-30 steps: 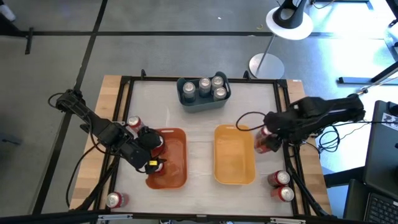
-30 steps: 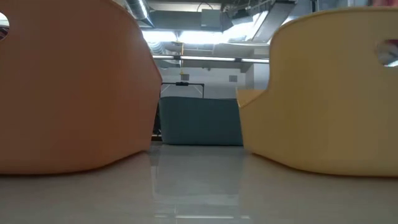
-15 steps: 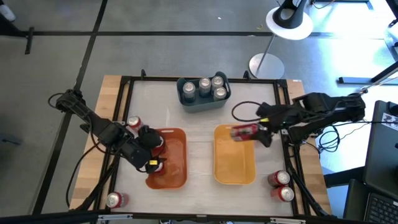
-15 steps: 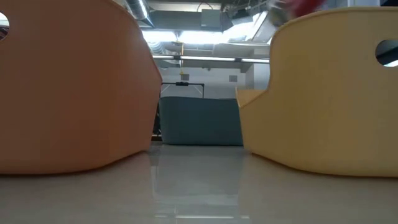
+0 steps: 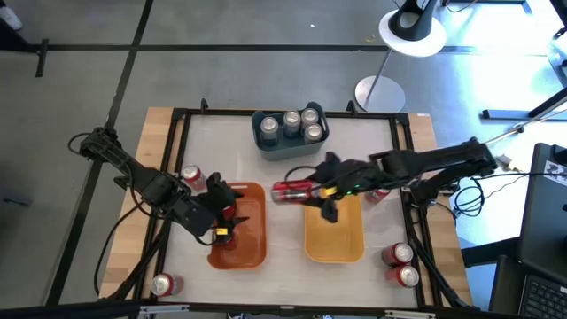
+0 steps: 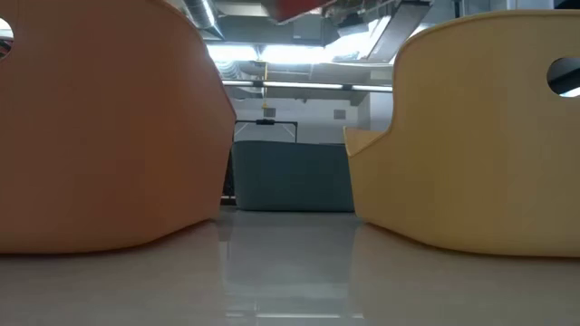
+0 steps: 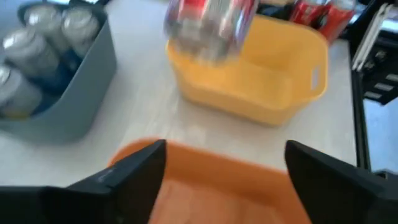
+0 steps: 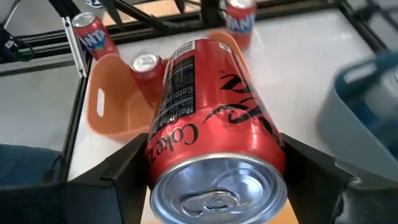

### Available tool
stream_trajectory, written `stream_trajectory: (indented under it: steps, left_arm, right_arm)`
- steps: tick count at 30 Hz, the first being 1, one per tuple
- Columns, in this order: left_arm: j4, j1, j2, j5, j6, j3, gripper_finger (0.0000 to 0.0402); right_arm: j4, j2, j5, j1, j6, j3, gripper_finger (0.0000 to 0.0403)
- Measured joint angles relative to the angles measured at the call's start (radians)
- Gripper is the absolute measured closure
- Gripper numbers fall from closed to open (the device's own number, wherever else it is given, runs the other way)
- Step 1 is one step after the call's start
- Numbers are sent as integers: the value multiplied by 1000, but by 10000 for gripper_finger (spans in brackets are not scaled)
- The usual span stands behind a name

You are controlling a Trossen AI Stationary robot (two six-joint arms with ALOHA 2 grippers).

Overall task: Sort soda cans
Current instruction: Put the top red-black soda can into the orange bin

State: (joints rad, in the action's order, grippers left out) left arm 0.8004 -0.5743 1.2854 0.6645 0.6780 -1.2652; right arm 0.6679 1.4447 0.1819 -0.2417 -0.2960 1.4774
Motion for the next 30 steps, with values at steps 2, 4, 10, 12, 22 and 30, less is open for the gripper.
stream_trajectory:
  steps: [2, 4, 10, 12, 22, 30]
  left_arm:
    - [-45, 11, 0, 3, -51, 0, 137]
    - [-91, 26, 0, 6, -92, 0, 183]
    - [-174, 58, 0, 8, -213, 0, 326]
    - [-172, 62, 4, 8, -223, 0, 362]
    - [-132, 68, 92, 1, -198, -2, 389]
    - [-132, 69, 124, -1, -188, -1, 395]
  right_arm:
    - [-56, 36, -2, 0, 36, 0, 119]
    - [-109, 67, -9, 0, 66, 0, 119]
    - [-202, 127, -18, 0, 135, 0, 119]
    - [-221, 133, -31, 0, 161, 0, 119]
    - [-347, 136, -47, 0, 200, -4, 119]
    - [-470, 166, -61, 1, 239, -2, 119]
